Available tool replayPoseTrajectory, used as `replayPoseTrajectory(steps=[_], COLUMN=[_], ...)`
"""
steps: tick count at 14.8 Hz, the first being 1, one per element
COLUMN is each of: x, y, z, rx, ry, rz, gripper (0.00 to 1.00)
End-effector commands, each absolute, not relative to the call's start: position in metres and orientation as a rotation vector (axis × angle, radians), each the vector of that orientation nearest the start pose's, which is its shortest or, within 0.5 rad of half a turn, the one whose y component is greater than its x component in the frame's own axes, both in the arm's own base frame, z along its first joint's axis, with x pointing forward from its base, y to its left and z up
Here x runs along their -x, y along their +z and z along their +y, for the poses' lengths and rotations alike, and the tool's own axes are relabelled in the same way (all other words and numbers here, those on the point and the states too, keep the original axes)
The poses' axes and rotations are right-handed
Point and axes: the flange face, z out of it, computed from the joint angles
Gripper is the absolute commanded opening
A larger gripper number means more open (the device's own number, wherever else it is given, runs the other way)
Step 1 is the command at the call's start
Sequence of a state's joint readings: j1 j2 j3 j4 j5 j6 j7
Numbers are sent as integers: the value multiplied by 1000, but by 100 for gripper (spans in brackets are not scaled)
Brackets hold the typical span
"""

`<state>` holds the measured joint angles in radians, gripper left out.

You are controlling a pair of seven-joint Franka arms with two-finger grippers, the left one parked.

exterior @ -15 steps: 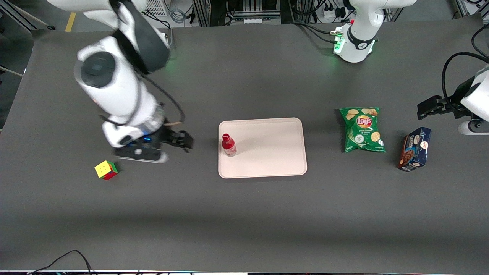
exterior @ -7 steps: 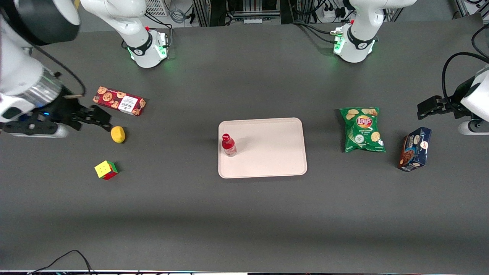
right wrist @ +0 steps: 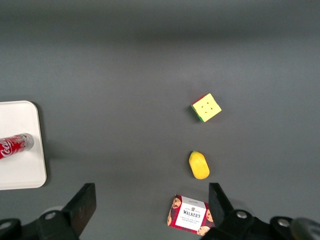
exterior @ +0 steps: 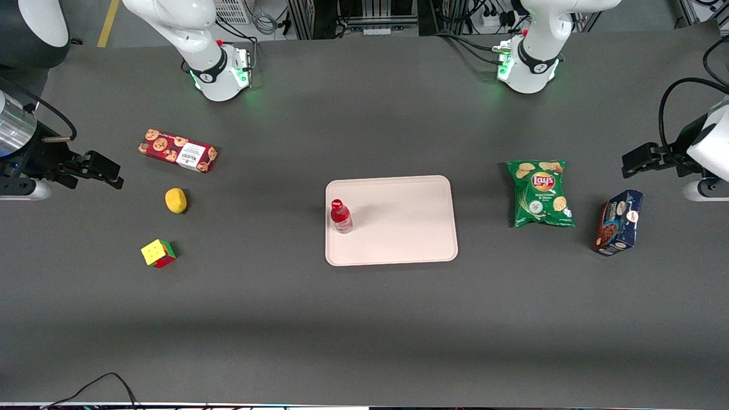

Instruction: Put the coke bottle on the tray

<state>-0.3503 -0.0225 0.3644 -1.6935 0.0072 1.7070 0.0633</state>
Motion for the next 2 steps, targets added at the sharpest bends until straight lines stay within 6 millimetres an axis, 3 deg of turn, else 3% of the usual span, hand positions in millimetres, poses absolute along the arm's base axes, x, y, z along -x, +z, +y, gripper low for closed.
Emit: replayPoseTrajectory(steps=[1,2], x=[-551,-551], y=[591,592], z=[1,1], rx=[3120,3120], ry=[-39,-41], rz=[45,42], gripper=[100,100])
